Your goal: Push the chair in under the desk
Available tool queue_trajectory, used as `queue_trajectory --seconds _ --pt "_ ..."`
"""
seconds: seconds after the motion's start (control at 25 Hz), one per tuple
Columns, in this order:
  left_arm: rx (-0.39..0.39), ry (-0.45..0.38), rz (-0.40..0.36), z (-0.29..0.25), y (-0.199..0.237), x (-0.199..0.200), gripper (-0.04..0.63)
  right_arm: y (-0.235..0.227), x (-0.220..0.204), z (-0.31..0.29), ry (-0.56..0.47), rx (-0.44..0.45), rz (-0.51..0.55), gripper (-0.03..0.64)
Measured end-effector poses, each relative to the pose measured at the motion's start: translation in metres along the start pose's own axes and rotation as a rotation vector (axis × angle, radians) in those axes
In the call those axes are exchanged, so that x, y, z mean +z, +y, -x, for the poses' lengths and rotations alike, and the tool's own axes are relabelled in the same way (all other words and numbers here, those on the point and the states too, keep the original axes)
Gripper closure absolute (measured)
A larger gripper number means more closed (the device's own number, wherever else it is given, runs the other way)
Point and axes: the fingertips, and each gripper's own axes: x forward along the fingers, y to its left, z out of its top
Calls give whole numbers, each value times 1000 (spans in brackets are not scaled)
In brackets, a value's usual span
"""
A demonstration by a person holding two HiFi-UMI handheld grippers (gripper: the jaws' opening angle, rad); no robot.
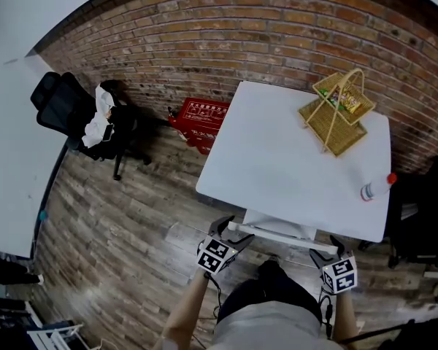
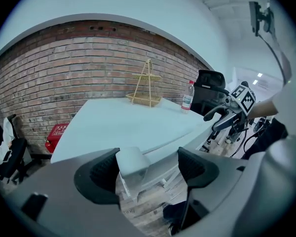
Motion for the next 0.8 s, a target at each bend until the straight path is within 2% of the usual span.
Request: queue_trajectory --seconds 0.48,0.8 --pt "-8 -5 -8 -21 18 17 222 -21 18 -15 -9 -16 -5 284" --pt "-35 6 -26 -27 37 25 222 -17 33 -25 -5 -23 -42 284"
